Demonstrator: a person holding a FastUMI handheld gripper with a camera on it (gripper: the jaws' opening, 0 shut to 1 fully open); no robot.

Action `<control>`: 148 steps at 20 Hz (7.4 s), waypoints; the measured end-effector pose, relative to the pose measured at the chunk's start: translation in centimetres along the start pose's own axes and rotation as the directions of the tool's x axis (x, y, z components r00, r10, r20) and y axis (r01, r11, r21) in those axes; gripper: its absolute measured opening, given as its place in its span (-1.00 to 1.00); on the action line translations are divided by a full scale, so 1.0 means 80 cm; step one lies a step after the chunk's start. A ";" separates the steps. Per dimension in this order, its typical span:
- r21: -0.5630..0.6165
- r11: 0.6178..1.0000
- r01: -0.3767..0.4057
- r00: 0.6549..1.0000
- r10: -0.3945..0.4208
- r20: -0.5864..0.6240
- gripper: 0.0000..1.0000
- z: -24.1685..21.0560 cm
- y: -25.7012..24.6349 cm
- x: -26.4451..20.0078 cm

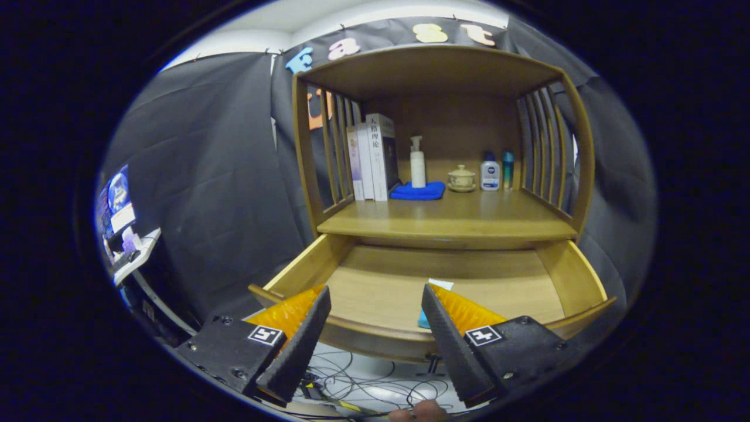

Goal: Pull open the drawer, take out the items inside it, and place them on the countertop above the cabinet.

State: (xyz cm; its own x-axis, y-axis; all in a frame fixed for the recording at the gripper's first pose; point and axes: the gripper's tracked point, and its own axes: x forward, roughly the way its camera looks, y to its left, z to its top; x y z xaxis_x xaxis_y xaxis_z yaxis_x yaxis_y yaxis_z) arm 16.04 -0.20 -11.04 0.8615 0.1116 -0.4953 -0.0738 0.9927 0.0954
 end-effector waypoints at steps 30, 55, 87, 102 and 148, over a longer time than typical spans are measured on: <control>-0.050 0.960 0.275 0.632 -0.219 -0.743 0.80 -0.107 -0.101 0.161; 0.055 0.971 0.233 0.823 -0.166 -0.543 -0.14 0.007 -0.086 0.078; 0.086 0.898 0.431 0.839 -0.364 -0.404 -0.14 0.158 -0.166 0.207; 0.013 0.925 0.380 0.867 -0.351 -0.355 0.42 0.142 -0.116 0.148; 0.010 0.942 0.336 0.937 -0.335 0.097 0.90 -0.167 -0.070 -0.003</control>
State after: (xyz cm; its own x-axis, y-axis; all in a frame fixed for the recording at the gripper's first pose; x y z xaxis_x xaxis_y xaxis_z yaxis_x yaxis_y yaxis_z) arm 9.55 -5.15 -22.96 0.8808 -0.2327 -0.4123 0.2249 0.9720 -0.0682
